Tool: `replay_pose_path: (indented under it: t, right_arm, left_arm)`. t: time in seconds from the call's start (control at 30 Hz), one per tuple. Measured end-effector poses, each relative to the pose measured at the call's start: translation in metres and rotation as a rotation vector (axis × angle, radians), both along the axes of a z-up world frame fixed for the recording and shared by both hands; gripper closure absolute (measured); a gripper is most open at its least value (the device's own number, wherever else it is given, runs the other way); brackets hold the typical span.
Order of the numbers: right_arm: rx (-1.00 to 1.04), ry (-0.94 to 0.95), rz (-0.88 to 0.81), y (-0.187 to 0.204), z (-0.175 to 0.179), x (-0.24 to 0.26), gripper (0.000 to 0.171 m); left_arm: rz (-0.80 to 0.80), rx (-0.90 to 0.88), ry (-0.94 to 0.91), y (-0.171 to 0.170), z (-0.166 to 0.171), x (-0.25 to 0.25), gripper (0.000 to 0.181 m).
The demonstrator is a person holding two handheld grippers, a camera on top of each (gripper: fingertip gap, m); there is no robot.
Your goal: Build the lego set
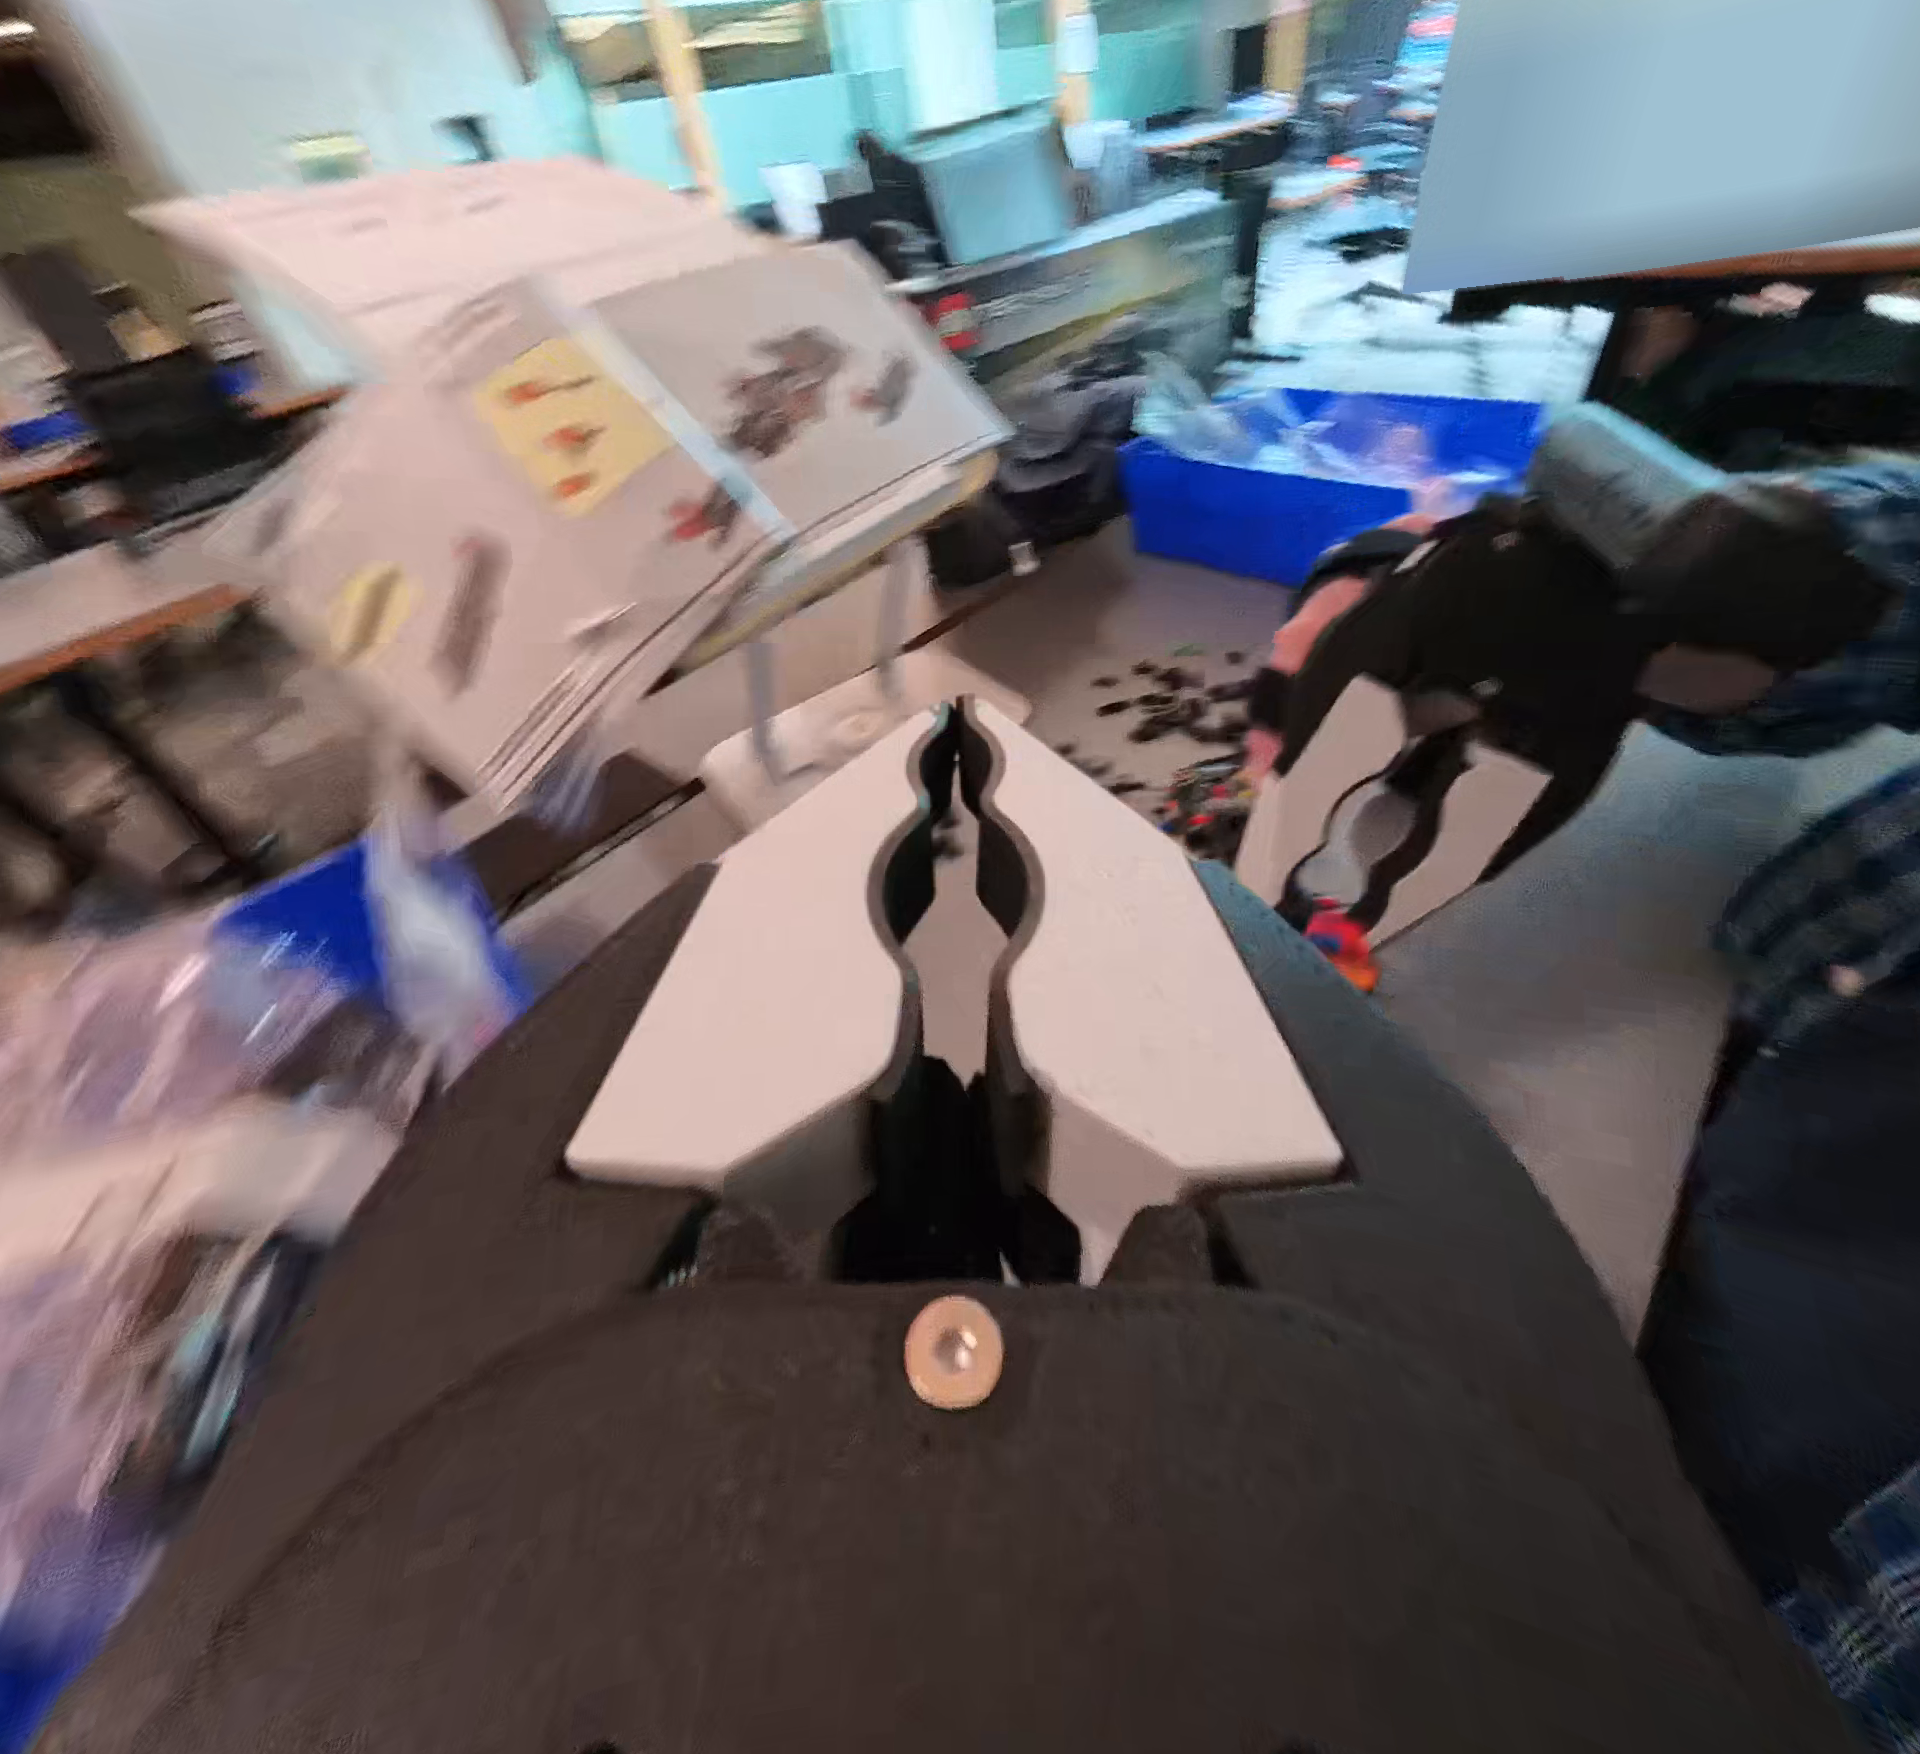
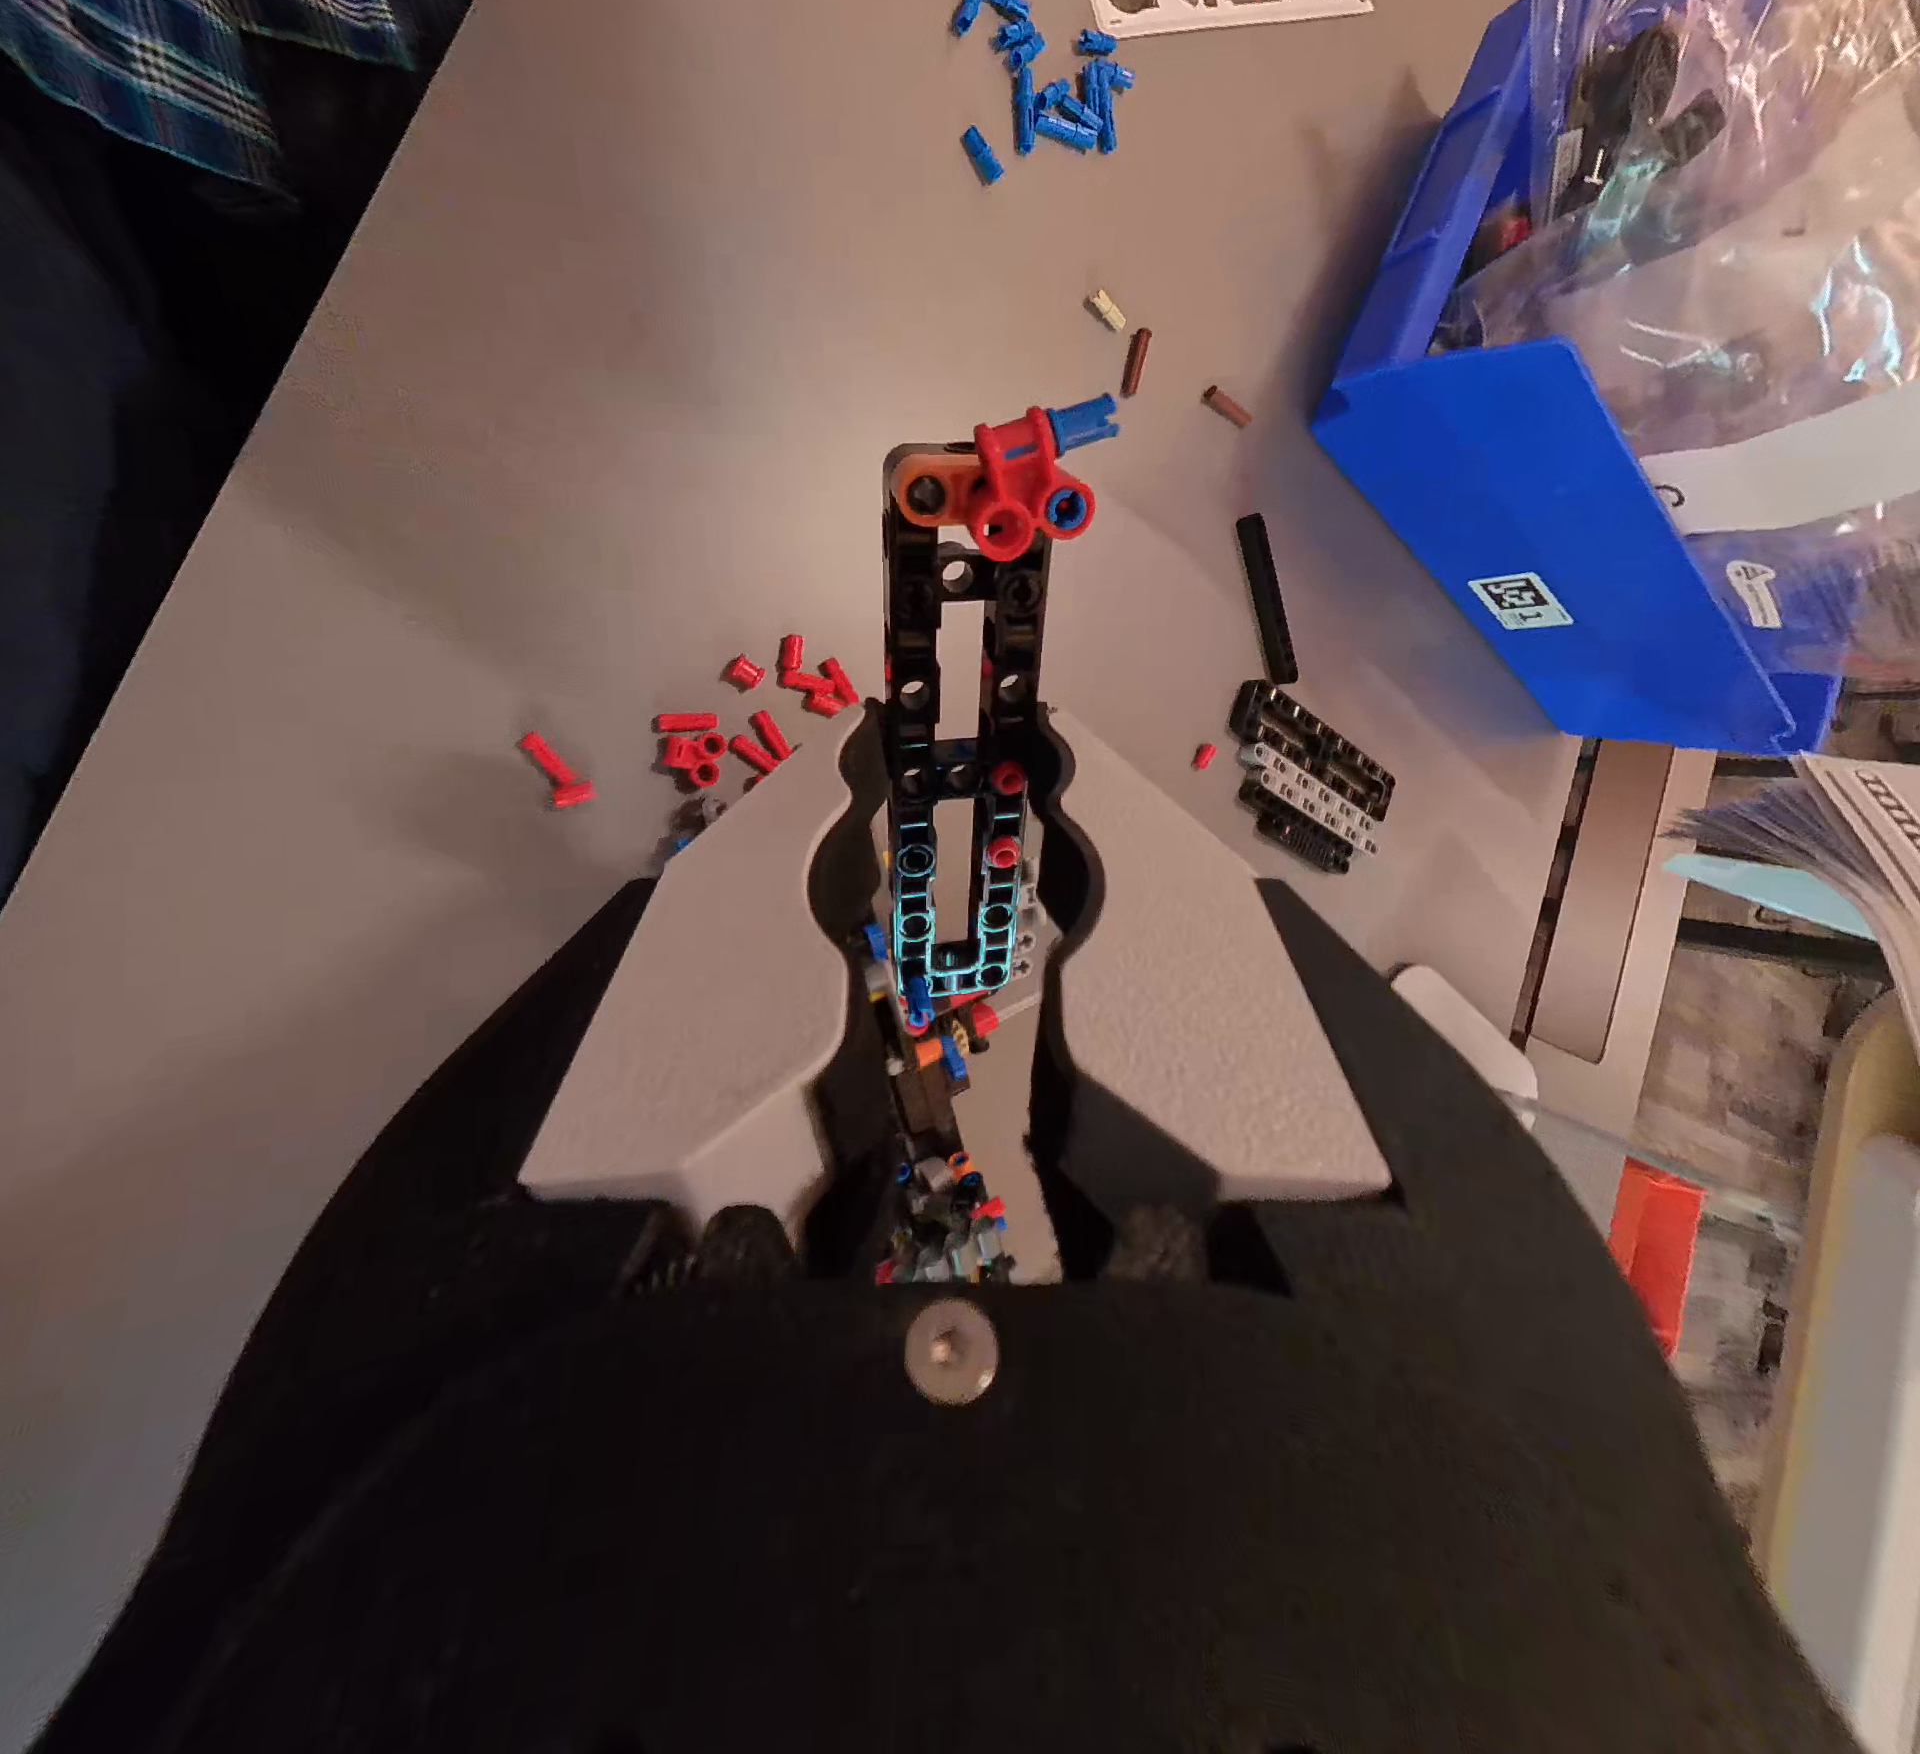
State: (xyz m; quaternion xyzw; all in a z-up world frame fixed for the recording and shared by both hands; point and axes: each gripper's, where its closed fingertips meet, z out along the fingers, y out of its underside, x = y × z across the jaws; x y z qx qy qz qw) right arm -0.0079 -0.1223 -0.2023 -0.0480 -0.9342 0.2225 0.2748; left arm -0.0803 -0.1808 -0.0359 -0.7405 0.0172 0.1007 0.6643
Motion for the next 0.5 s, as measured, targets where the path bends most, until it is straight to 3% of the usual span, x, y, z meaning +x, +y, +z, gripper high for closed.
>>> replay_pose_path:
  t: [0.03, 0.13, 0.3, 0.4, 0.5]
  right_arm:
    - [0.001, 0.004, -0.010, 0.002, 0.001, 0.002, 0.148]
    - [0.011, 0.010, -0.053, 0.010, 0.000, 0.006, 0.148]
    - [0.029, -0.006, -0.135, 0.036, -0.004, 0.011, 0.148]
    - [0.033, -0.007, -0.180, 0.052, -0.005, 0.016, 0.147]
    - [0.027, 0.005, -0.251, 0.073, 0.000, 0.019, 0.148]
  left_arm:
    - [-0.087, -0.035, 0.030, 0.023, 0.003, 0.015, 0.181]
    - [-0.210, -0.105, 0.142, 0.070, 0.000, 0.045, 0.181]
    - [-0.323, -0.167, 0.140, 0.090, -0.039, 0.062, 0.164]
    - [-0.310, -0.203, 0.063, 0.106, -0.058, 0.053, 0.162]
    - [-0.281, -0.237, 0.127, 0.136, -0.058, 0.039, 0.162]
